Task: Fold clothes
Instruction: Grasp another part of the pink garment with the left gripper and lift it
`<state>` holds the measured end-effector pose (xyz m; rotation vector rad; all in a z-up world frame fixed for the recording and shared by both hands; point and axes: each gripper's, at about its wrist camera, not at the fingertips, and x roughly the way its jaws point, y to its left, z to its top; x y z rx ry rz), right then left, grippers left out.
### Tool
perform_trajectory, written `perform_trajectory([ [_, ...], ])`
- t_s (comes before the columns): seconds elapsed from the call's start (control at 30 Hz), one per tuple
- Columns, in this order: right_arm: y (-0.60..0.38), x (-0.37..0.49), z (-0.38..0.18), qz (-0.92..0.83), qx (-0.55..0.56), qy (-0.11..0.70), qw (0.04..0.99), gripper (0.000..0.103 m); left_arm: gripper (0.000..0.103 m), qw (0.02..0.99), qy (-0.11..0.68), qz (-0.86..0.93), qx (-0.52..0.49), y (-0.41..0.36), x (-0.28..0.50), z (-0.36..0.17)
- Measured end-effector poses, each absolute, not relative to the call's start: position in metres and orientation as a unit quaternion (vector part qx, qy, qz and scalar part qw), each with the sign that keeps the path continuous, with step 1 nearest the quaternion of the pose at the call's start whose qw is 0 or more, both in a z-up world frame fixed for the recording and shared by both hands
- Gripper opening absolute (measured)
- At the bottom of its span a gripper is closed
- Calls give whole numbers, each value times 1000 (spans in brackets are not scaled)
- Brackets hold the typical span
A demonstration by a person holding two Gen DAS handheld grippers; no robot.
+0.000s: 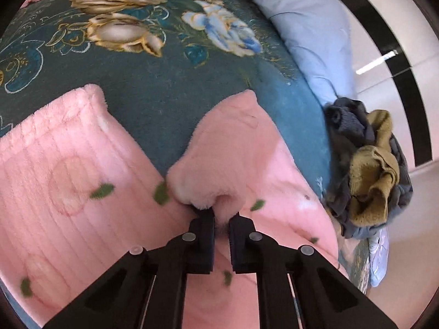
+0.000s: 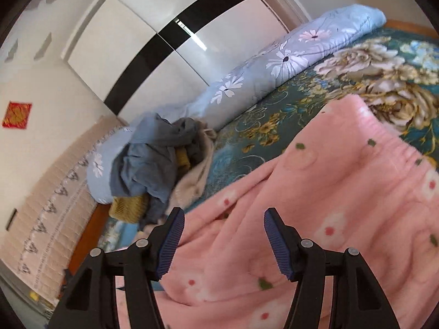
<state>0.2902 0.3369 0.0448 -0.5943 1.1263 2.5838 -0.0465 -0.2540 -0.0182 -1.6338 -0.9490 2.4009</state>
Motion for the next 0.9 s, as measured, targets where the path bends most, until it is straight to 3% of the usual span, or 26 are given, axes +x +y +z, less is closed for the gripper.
perform_trajectory([
  [0.33,346,298,32,875,-198,419,141,64,5,116,-368,830,-402,-270,-14,111],
  [0.5,343,307,40,883,-168,416,139,64,5,140,-365,856,-339,-290,40,169],
  [0.57,342,308,42,884,-160,418,139,64,5,94,-327,882,-326,-293,36,189],
  [0.67,340,302,40,883,-174,414,138,64,5,30,-315,878,-360,-292,-7,184],
  [0.9,340,295,31,877,-210,405,153,64,5,-33,-276,849,-449,-265,-102,112],
])
